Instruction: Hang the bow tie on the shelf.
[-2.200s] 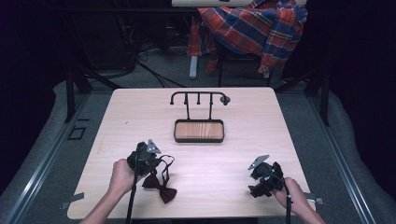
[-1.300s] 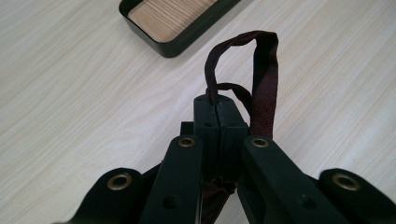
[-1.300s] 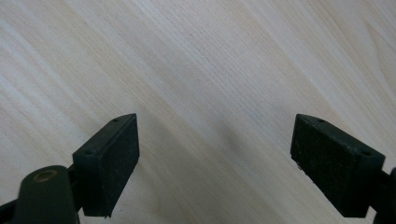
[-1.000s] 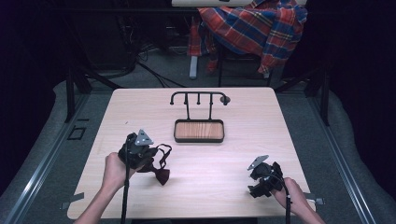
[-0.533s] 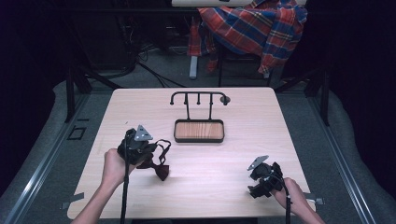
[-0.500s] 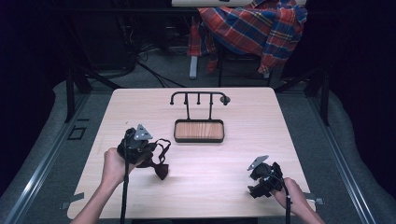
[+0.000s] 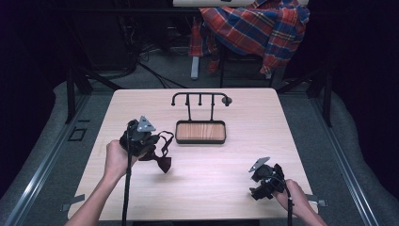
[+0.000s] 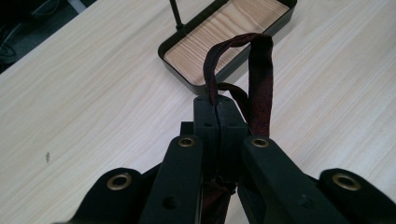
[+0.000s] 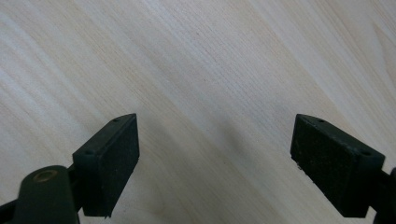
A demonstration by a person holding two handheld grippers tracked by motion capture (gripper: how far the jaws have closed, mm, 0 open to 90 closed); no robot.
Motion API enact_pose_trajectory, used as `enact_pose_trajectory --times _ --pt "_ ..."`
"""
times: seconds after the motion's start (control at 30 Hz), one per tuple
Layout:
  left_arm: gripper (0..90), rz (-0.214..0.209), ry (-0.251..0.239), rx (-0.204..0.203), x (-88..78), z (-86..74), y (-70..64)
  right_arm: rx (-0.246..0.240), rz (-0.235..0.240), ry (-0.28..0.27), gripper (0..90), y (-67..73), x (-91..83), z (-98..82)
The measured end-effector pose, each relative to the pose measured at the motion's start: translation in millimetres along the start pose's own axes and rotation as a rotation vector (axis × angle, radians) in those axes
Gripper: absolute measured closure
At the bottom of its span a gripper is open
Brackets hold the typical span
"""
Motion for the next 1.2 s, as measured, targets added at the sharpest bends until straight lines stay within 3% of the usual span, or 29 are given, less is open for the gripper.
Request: enact_pose_trajectory --times 0.63,1.2 --pt "88.9 0.054 -0.025 0.003 0.8 44.5 20.6 -0.004 -0.012 0.003 15.2 -1.2 -1.1 -0.3" --pt "88.9 0.088 -0.018 0.000 11.3 65.0 31.4 -0.005 -0.009 0.003 15.2 -1.0 -1.3 -0.2"
Point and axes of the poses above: each handheld gripper's, and its own axes: x roughly forward along the jaws, z roughly out of its top, y roughly to its left, the point moved 4 cm from there along x, roughly forward along the jaws, and after that the axes turned 6 degrees about z, right-handed, at the moved point
